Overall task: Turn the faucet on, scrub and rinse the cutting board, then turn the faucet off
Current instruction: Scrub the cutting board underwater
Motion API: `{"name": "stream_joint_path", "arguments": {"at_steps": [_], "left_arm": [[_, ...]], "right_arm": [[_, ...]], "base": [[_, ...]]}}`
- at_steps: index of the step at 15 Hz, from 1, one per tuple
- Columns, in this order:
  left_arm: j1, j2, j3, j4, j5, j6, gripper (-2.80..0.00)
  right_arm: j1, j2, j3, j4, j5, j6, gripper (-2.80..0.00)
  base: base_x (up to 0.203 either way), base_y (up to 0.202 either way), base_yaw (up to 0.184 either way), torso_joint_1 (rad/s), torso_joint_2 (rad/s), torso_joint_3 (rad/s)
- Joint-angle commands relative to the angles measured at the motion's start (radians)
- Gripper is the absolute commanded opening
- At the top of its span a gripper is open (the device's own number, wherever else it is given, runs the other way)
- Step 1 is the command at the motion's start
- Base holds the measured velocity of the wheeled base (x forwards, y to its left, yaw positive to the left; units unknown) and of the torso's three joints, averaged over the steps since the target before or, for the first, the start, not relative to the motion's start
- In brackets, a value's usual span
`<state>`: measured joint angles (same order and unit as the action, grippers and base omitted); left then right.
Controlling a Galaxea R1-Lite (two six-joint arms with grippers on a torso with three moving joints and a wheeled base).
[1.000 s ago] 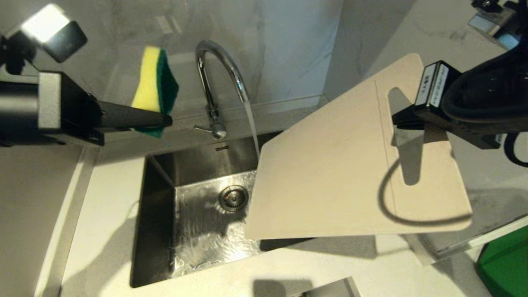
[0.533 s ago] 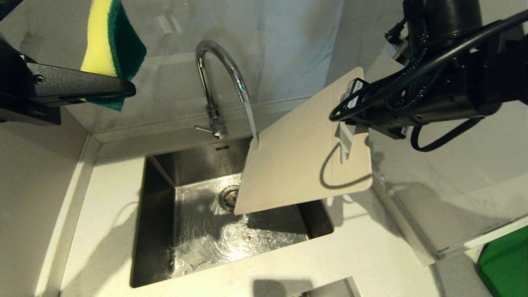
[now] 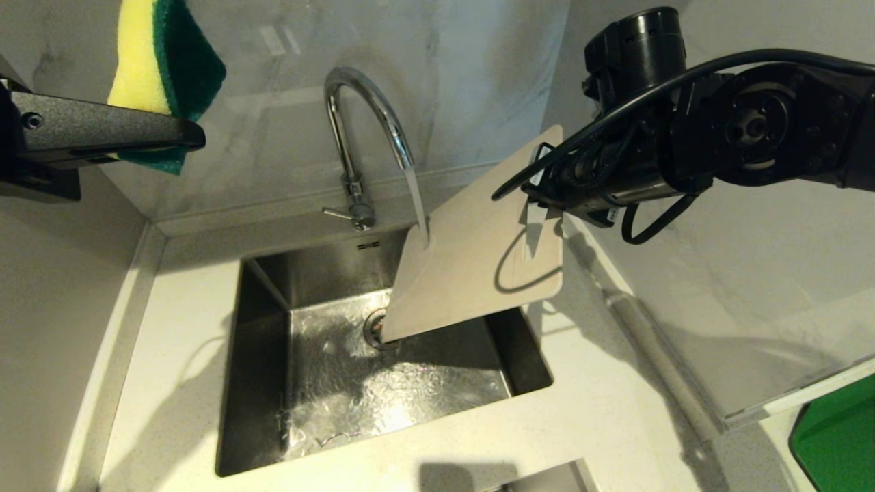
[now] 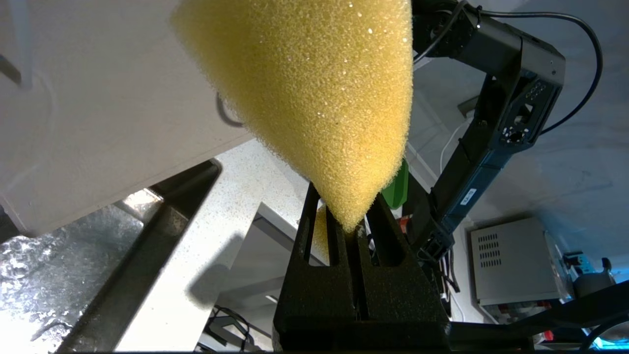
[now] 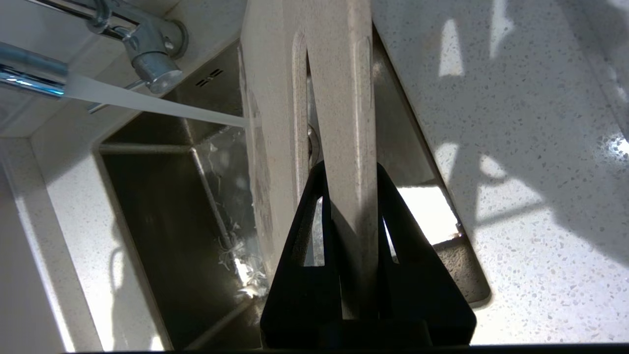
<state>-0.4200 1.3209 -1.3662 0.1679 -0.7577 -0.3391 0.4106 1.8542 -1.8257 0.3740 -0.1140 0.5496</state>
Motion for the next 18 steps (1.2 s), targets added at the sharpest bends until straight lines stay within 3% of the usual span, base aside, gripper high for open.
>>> {"name": "stream_joint_path", "arguments": {"at_steps": [1, 10, 18], "left_arm": [[0.0, 0.004, 0.001, 0.001, -0.005, -0.003, -2.8], [0.0, 0.012, 0.014, 0.001, -0.015, -0.004, -2.8], [0.0, 0.031, 0.022, -0.007, -0.015, -0.004, -2.8]], "right_arm": [[0.0, -0.006, -0.001, 0.009, -0.001, 0.003, -2.8], [-0.009, -0.3, 0.045, 0.176, 0.001, 0.01, -2.8], [-0.012, -0.628, 0.231, 0.374, -0.019, -0.003, -2.8]], "base": [[0.0, 0.0, 0.0, 0.0, 0.0, 0.0], [0.0, 0.0, 0.0, 0.0, 0.0, 0.0], [0.0, 0.0, 0.0, 0.0, 0.0, 0.0]]}}
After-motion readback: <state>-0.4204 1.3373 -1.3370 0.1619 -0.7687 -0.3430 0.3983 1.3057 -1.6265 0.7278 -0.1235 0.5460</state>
